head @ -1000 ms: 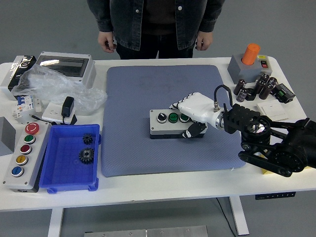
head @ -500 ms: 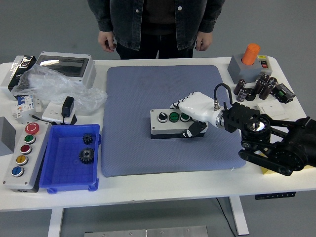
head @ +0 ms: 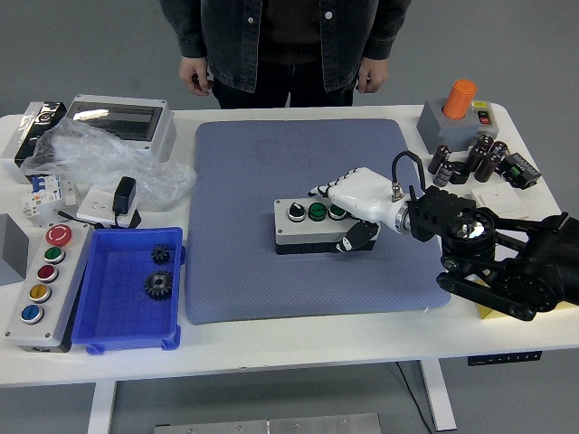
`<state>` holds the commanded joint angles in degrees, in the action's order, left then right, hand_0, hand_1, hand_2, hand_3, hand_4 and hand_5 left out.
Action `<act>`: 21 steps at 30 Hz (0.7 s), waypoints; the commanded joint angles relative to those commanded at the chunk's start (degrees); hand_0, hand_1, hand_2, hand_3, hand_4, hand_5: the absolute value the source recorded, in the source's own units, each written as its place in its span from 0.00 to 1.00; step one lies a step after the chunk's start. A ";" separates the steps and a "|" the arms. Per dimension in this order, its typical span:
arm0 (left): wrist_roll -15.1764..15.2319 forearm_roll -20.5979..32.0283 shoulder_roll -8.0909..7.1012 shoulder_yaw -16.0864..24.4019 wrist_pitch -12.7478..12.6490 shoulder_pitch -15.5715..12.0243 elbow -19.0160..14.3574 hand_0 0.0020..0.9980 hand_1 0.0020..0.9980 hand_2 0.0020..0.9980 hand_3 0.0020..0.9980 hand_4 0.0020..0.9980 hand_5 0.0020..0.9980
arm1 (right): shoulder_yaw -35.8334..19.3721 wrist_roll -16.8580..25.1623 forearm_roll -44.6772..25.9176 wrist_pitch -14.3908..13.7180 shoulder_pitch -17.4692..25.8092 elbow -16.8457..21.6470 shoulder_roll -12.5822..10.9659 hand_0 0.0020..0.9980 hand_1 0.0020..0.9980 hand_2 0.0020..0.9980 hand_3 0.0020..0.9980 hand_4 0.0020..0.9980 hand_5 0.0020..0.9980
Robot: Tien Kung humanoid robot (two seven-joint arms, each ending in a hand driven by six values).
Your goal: Pick up the button,place it on the desk,press the button,press the button
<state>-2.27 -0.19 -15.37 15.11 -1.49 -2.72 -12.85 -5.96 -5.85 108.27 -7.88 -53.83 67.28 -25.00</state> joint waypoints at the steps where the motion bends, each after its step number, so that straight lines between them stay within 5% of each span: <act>1: 0.02 0.05 0.01 -0.08 0.01 -0.01 0.00 0.70 0.75 0.68 0.69 0.72 0.46 | -0.01 -0.03 0.01 0.02 -0.01 0.02 0.00 0.75 0.74 0.81 0.96 1.00 0.45; 13: 0.15 0.61 0.17 -1.03 0.21 -0.08 0.01 0.70 0.75 0.68 0.68 0.71 0.45 | -1.86 -0.54 0.24 0.55 -0.18 1.76 -0.87 0.76 0.74 0.84 0.98 1.00 0.49; 21: 0.35 1.63 0.25 -2.00 0.27 -0.27 0.12 0.70 0.75 0.67 0.68 0.70 0.45 | -10.24 -2.35 1.15 2.79 3.20 9.16 -5.82 0.77 0.74 0.84 0.98 1.00 0.51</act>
<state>-1.92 1.44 -15.13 13.11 -1.21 -2.99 -12.73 -16.20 -8.20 109.42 -5.09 -50.63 76.44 -30.82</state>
